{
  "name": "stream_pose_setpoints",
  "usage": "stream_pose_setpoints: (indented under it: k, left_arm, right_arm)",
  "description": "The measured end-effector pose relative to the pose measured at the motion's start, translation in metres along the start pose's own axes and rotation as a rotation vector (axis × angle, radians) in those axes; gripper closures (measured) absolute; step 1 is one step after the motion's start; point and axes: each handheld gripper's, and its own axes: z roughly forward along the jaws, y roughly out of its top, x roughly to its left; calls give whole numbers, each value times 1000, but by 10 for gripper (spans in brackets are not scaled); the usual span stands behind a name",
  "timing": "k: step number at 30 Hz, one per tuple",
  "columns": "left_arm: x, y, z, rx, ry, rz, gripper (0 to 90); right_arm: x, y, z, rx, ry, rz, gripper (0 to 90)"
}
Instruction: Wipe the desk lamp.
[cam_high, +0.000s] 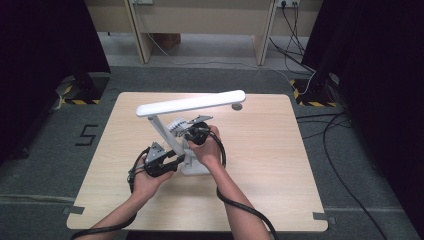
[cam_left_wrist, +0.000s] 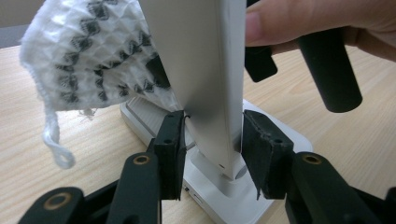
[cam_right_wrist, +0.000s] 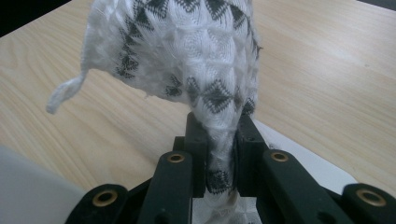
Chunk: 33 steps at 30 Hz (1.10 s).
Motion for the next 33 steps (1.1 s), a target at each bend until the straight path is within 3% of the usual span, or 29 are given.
stream_pose_setpoints:
  k: [4, 19, 33]
  left_arm:
    - [0, 0, 0, -1, 0, -1, 595]
    - [0, 0, -1, -1, -4, 7, 599]
    - [0, 0, -2, 1, -4, 12, 599]
  right_arm:
    - [0, 1, 5, 11, 5, -1, 797]
    - [-8, -2, 16, 24, -50, 13, 795]
    - [-32, -20, 6, 49, -114, 59, 806]
